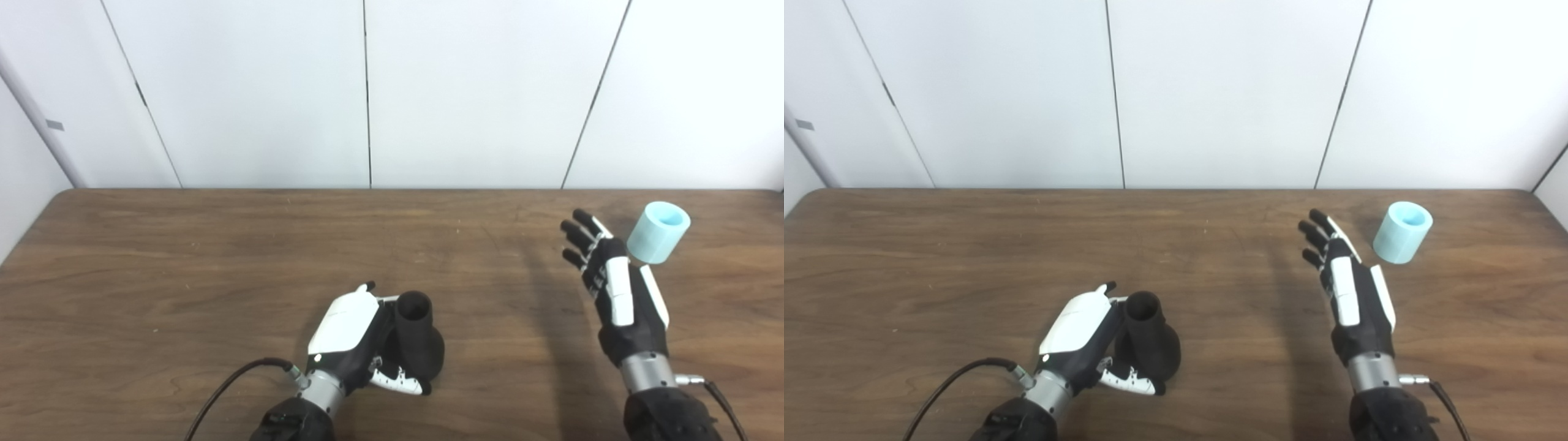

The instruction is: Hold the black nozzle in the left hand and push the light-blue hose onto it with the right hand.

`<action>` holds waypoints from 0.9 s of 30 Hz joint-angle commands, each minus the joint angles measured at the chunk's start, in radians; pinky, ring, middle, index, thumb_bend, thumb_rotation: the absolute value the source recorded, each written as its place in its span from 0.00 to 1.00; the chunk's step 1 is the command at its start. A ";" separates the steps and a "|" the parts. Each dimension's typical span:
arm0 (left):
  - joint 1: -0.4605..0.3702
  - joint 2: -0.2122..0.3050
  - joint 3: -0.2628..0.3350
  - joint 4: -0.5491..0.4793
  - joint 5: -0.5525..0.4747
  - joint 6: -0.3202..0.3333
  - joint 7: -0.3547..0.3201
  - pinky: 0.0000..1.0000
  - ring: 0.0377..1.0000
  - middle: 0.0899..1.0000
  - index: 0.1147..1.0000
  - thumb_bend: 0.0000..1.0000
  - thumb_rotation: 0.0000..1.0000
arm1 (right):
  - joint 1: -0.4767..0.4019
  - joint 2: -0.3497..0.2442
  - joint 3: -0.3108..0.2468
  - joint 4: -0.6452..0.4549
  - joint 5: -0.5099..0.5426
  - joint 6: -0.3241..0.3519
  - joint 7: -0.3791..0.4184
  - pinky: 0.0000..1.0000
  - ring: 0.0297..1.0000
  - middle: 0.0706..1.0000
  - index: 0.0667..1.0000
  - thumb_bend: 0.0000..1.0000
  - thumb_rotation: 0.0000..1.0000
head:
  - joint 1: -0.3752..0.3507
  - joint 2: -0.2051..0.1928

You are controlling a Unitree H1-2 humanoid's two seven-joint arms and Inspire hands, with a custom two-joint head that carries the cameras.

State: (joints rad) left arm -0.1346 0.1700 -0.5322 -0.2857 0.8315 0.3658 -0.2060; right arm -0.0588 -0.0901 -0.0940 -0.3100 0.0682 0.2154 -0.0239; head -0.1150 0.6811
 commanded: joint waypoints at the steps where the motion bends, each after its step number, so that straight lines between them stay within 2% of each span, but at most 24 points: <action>1: 0.044 0.002 -0.044 0.043 0.004 -0.007 -0.066 1.00 0.71 0.40 0.44 0.52 0.00 | -0.033 -0.012 -0.009 -0.043 -0.005 -0.008 0.000 0.87 0.94 0.88 0.89 0.49 1.00 | -0.007 0.001; 12: 0.040 0.013 -0.036 0.064 -0.013 -0.023 -0.073 1.00 0.71 0.41 0.44 0.52 0.00 | -0.108 -0.121 -0.070 -0.086 -0.041 0.078 -0.001 0.85 0.90 0.87 0.87 0.54 0.99 | -0.075 0.004; 16: 0.035 0.021 -0.032 0.069 -0.018 -0.029 -0.077 1.00 0.71 0.41 0.43 0.52 0.00 | -0.146 -0.189 -0.072 -0.075 -0.094 0.107 0.002 0.84 0.88 0.86 0.88 0.58 0.85 | -0.100 0.003; 17: 0.034 0.023 -0.031 0.069 -0.019 -0.030 -0.077 1.00 0.71 0.41 0.43 0.52 0.00 | -0.150 -0.196 -0.072 -0.073 -0.101 0.110 0.002 0.83 0.87 0.86 0.88 0.58 0.83 | -0.100 0.003; 18: 0.033 0.027 -0.028 0.070 -0.023 -0.032 -0.078 1.00 0.71 0.41 0.43 0.52 0.00 | -0.161 -0.210 -0.067 -0.070 -0.124 0.117 0.001 0.83 0.87 0.85 0.88 0.58 0.83 | -0.129 0.000; 19: 0.033 0.032 -0.024 0.068 -0.027 -0.034 -0.080 1.00 0.71 0.42 0.43 0.52 0.00 | -0.177 -0.233 -0.061 -0.067 -0.157 0.127 0.001 0.81 0.86 0.85 0.88 0.59 0.78 | -0.146 -0.005; 21: 0.034 0.045 -0.016 0.064 -0.037 -0.040 -0.082 1.00 0.71 0.43 0.42 0.52 0.00 | -0.207 -0.279 -0.044 -0.057 -0.228 0.140 0.005 0.79 0.85 0.85 0.88 0.61 0.64 | -0.183 -0.014; 22: 0.034 0.049 -0.014 0.063 -0.040 -0.042 -0.082 1.00 0.72 0.43 0.42 0.52 0.00 | -0.215 -0.289 -0.039 -0.055 -0.248 0.143 0.007 0.79 0.84 0.84 0.87 0.62 0.60 | -0.183 -0.014; 23: 0.035 0.053 -0.011 0.065 -0.043 -0.046 -0.081 1.00 0.72 0.43 0.42 0.52 0.00 | -0.227 -0.303 -0.032 -0.048 -0.267 0.148 0.010 0.78 0.84 0.84 0.87 0.62 0.59 | -0.207 -0.017; 27: 0.042 0.065 -0.005 0.065 -0.050 -0.059 -0.079 1.00 0.71 0.43 0.42 0.52 0.00 | -0.279 -0.358 -0.004 -0.012 -0.333 0.181 0.035 0.77 0.82 0.84 0.86 0.70 0.49 | -0.228 -0.019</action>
State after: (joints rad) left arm -0.1358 0.2047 -0.5144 -0.2694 0.7832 0.3025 -0.2105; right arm -0.2884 -0.4125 -0.1010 -0.3234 -0.2361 0.3962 0.0007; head -0.3343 0.6627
